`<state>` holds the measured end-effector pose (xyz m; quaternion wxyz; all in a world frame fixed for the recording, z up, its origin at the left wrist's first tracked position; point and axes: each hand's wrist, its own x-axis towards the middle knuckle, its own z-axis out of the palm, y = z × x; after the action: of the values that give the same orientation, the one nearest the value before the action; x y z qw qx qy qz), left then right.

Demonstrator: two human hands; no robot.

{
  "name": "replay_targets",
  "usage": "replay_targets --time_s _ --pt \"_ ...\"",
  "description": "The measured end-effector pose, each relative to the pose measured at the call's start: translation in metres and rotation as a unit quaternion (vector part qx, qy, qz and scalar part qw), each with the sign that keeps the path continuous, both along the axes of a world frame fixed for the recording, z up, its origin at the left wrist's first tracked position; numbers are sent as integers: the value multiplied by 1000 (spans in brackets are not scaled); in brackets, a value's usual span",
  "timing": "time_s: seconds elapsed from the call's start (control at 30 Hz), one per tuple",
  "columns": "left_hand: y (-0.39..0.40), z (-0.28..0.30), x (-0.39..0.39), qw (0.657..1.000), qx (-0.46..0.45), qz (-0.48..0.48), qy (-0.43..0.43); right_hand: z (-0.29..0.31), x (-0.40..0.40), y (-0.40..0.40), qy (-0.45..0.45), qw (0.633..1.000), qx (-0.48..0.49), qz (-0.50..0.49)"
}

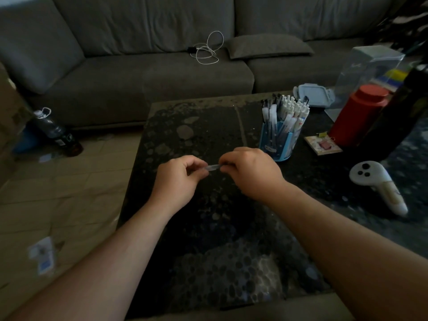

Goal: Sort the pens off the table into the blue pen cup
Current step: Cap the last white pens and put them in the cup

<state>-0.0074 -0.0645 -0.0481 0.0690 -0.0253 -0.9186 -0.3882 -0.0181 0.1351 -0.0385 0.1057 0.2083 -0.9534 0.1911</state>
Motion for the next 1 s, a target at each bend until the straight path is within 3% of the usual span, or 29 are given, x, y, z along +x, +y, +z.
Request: replay_targets --time_s 0.23,0.43,0.67,0.73,0.83,0.93,1.0 --pt "4 9 0 999 27 3 44 3 3 -1 24 997 -66 -32" --pt "3 6 0 993 -74 -49 85 6 4 7 -49 997 -46 -24" --pt "21 0 9 997 -14 -52 55 14 7 19 -85 994 69 23" --pt "21 -1 8 998 29 -32 49 22 8 21 -77 995 62 20" --pt "17 -1 9 998 43 -34 28 51 1 39 -36 988 -132 -66" --pt "17 -3 12 998 30 -53 28 79 -7 71 47 918 -347 -186" --pt "19 -5 13 998 20 -61 28 81 -9 86 79 885 -399 -228"
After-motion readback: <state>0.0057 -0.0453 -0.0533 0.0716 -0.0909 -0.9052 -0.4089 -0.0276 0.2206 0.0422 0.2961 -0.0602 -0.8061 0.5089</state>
